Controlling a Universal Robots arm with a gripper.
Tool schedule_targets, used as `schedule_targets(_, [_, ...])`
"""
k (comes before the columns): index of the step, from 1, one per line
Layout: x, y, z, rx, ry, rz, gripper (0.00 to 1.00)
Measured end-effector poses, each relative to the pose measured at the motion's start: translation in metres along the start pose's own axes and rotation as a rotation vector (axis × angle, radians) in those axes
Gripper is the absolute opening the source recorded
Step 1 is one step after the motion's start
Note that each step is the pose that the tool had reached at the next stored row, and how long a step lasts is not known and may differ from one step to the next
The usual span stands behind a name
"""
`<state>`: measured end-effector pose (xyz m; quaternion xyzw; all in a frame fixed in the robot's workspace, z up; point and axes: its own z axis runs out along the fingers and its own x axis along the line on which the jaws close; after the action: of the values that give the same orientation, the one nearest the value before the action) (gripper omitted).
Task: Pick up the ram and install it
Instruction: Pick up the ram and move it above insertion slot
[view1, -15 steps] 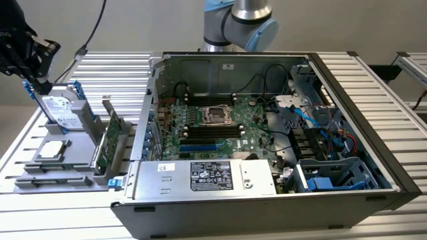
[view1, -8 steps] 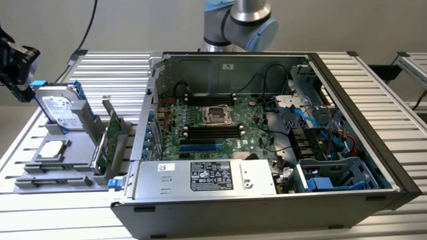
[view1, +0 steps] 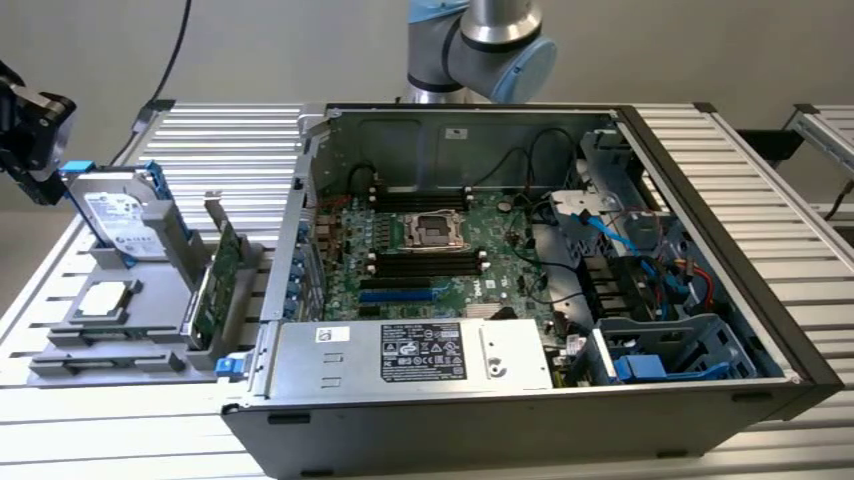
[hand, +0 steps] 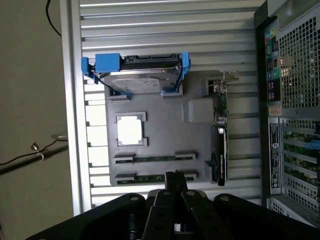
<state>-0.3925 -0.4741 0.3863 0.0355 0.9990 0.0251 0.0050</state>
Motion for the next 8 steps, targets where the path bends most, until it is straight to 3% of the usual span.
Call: schedule_targets(8, [0.0002,0.0,-0.0001,0.0002,0.0002,0.0,0.11])
